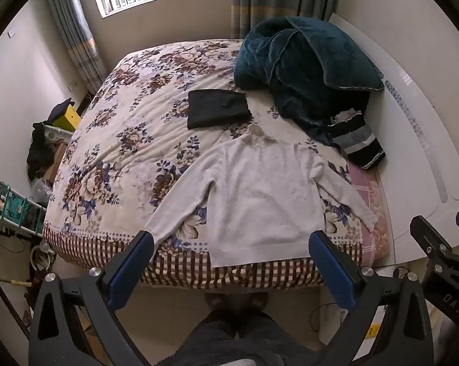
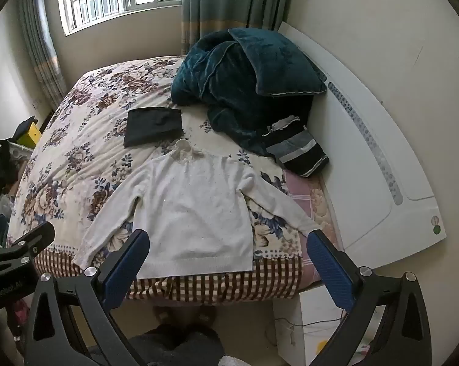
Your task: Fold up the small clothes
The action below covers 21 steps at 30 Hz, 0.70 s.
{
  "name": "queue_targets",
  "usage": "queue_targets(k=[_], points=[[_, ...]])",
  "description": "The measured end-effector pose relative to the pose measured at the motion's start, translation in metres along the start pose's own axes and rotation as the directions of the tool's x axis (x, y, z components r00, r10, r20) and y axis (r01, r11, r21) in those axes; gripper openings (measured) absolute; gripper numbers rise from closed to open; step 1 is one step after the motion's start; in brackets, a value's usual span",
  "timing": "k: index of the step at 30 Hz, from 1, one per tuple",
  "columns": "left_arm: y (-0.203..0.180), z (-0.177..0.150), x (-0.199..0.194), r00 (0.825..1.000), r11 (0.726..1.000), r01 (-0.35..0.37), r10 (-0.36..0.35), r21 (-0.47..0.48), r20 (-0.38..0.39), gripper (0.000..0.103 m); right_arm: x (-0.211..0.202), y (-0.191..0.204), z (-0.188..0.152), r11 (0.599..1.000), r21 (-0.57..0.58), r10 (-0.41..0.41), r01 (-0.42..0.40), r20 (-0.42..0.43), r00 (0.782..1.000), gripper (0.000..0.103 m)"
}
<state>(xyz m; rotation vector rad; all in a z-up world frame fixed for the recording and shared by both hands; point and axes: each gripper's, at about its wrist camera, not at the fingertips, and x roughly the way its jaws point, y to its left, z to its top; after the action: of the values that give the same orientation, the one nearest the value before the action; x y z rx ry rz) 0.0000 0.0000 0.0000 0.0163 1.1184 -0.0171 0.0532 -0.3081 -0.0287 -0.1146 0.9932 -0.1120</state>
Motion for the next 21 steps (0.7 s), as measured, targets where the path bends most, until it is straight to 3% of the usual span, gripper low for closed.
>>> queue_targets(k=[21], points=[[-0.011, 0.004, 0.002, 1.0, 1.0, 0.009, -0.009, -0.001, 0.004, 0.103, -0.01, -0.005, 0.007, 1.0, -0.004, 0.007, -0.007, 0.011, 1.0, 0.103]])
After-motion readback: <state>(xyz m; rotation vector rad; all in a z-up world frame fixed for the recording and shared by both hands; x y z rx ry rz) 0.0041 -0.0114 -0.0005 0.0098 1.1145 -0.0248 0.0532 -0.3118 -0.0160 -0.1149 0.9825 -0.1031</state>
